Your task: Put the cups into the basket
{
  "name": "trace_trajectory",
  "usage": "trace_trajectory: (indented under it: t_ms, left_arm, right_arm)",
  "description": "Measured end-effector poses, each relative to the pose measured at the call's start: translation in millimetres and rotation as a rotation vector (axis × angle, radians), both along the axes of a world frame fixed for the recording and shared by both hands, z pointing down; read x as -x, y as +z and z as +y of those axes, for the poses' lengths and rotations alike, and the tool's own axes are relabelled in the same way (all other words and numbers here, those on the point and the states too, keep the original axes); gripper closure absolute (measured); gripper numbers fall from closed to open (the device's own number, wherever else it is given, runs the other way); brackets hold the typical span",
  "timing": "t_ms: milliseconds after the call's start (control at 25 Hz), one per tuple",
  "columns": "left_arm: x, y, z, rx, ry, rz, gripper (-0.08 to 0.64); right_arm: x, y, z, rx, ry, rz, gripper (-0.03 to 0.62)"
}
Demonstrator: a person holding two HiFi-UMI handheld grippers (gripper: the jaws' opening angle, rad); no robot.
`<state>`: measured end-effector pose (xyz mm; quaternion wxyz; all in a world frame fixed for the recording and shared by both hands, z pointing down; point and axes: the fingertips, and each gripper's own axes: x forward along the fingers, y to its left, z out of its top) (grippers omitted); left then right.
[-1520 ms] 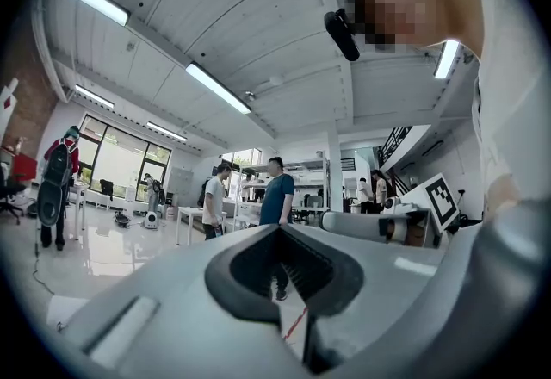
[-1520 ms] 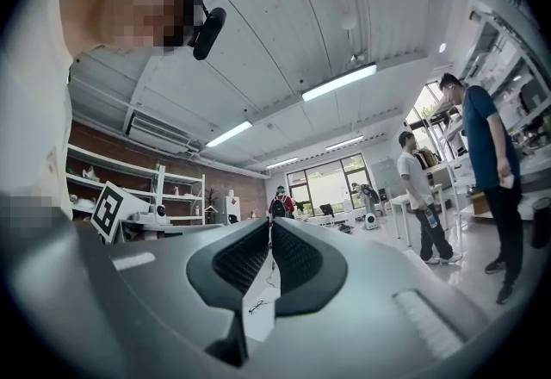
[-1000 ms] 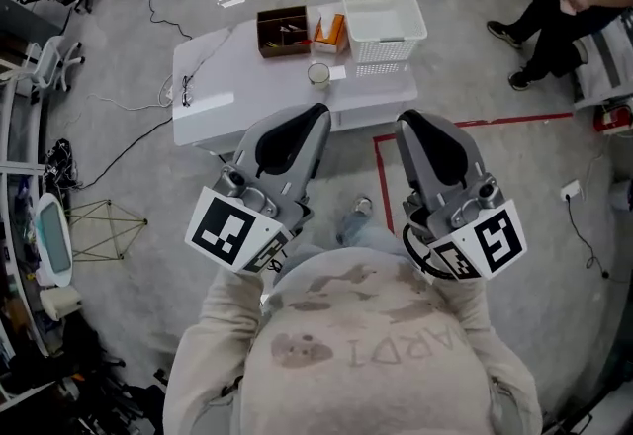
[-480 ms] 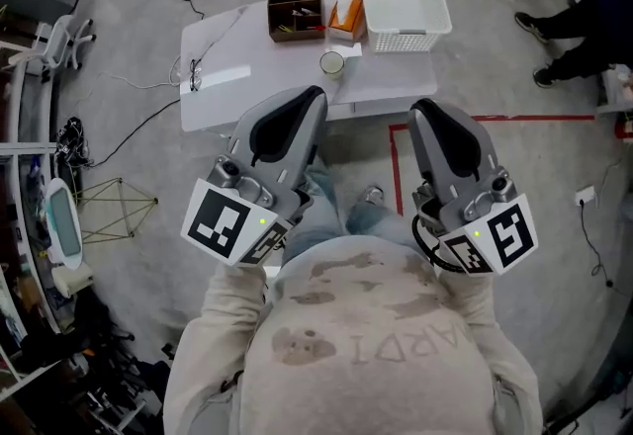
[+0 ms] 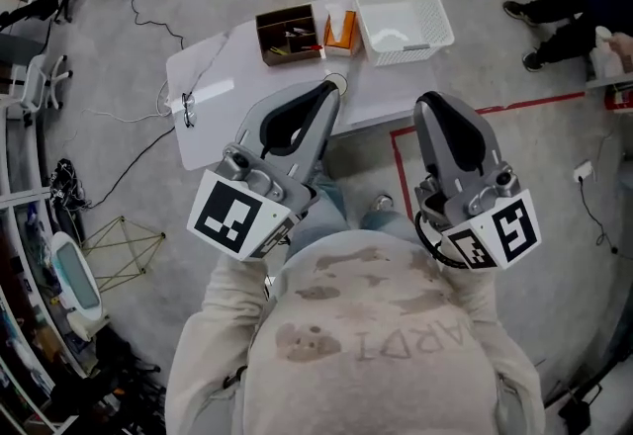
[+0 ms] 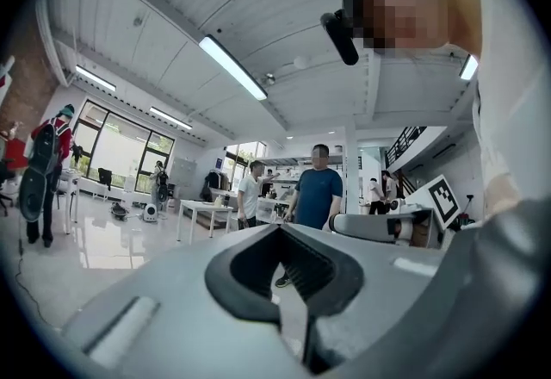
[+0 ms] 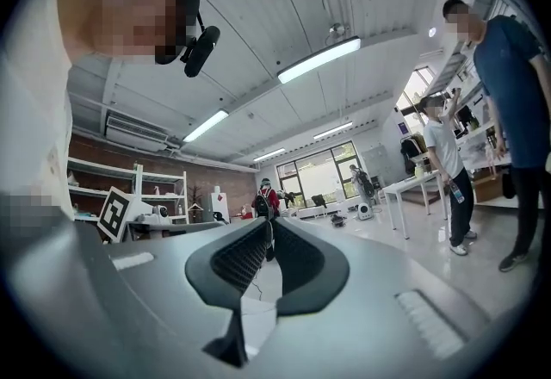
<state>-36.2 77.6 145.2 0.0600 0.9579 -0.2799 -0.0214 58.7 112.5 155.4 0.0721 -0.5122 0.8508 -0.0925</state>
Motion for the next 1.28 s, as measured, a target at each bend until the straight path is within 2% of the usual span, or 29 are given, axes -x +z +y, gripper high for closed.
trace_trajectory:
  t_ms: [280, 560, 880, 1280]
  left_arm:
    - [42, 9, -63, -0.018, 0.056, -0.037, 0.558]
    - [73, 29, -106, -0.001, 0.13, -0.033, 0.558]
    - [64, 62, -128, 0.059, 0.204, 0.008, 0.558]
    - [46, 120, -141, 0.084, 0.215, -0.025, 0.558]
  right_arm:
    - [52, 14, -80, 0.038, 0.002, -0.002, 0.54]
    - [80, 54, -127, 0.138, 0.072, 0.027, 0.535]
    - [68, 130, -143, 0.335, 0.165, 0.077, 0.525]
    - [48, 262, -166, 0.586, 0.171, 0.16, 0.509]
